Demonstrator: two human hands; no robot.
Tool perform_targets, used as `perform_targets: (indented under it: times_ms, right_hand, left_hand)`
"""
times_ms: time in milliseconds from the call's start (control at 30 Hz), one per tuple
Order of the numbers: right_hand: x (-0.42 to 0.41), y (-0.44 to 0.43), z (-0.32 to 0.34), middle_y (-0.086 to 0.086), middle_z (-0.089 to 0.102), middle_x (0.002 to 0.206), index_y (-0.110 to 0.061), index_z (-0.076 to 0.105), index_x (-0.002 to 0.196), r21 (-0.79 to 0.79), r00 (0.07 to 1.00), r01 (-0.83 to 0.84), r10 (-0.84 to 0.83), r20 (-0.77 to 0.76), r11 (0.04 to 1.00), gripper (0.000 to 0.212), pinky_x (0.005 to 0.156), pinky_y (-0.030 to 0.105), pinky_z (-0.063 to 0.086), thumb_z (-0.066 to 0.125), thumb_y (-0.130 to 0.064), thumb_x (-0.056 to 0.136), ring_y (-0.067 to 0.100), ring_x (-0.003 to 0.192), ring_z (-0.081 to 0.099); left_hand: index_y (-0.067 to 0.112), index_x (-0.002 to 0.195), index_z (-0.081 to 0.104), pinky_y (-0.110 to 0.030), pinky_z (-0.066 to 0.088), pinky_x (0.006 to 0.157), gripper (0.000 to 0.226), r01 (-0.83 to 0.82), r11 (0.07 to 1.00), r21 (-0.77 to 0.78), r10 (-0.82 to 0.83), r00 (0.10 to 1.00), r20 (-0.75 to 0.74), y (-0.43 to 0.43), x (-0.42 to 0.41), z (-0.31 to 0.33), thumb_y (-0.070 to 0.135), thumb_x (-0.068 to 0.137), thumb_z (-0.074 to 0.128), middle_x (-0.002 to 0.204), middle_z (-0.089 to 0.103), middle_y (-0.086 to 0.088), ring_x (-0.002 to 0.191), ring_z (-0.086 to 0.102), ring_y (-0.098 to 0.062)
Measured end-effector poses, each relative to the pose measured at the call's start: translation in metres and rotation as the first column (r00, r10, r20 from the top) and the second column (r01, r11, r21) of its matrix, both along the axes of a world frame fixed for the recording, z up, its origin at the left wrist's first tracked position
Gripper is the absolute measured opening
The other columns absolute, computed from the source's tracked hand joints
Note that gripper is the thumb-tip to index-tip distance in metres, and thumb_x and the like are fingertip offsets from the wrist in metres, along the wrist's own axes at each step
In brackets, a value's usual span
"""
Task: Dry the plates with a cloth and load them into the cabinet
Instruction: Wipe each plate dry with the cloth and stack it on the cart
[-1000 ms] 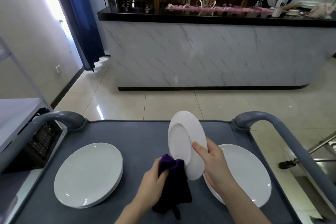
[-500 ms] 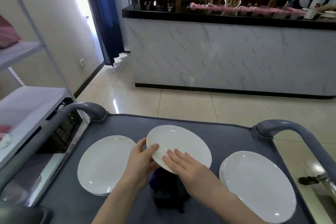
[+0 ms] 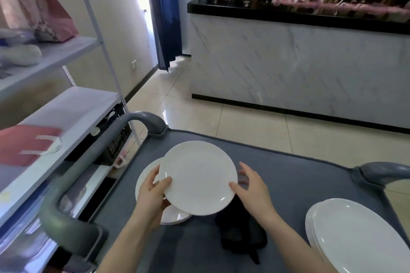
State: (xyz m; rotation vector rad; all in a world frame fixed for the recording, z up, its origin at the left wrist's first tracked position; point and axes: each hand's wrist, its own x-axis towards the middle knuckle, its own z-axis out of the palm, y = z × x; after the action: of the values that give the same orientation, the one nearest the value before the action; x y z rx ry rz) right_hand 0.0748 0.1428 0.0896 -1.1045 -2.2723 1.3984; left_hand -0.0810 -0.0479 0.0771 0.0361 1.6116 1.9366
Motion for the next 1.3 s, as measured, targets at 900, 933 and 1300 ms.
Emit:
perform_targets:
  times_ms: [900,933,1300]
  right_hand:
    - [-0.091,-0.062,-0.050,0.007,0.071,0.088,-0.025,0.073,0.108,-0.049,0.981,0.150,-0.143,0.130,0.987,0.046,0.079,0.034,0.055,0.055,0.005,0.079,0.024,0.085,0.064]
    - [-0.090,-0.062,-0.051,0.007,0.070,0.087,-0.024,0.073,0.108,-0.045,0.981,0.154,-0.148,0.127,0.987,0.045,0.076,0.032,0.054,0.055,0.005,0.079,0.024,0.083,0.064]
    - [-0.083,-0.061,-0.055,0.012,0.056,0.102,-0.023,0.071,0.112,-0.011,0.976,0.127,-0.123,0.180,0.992,0.042,0.059,0.007,0.034,0.054,0.003,0.084,0.018,0.077,0.054]
  left_hand:
    - [0.016,0.108,0.069,-0.024,0.034,0.067,0.026,-0.161,0.723,-0.672,-0.277,0.823,-0.496,-0.047,-0.081,-0.054,0.005,0.088,0.057,0.092,0.044,0.000,0.080,0.050,-0.017]
    - [0.016,0.110,0.069,-0.019,0.034,0.066,0.027,-0.156,0.737,-0.658,-0.260,0.833,-0.488,-0.047,-0.080,-0.054,0.005,0.089,0.057,0.095,0.041,0.001,0.080,0.049,-0.013]
    - [0.015,0.091,0.056,-0.022,0.036,0.069,0.017,-0.154,0.756,-0.636,-0.232,0.846,-0.481,-0.039,-0.067,-0.055,0.005,0.097,0.043,0.094,0.038,0.005,0.079,0.047,-0.012]
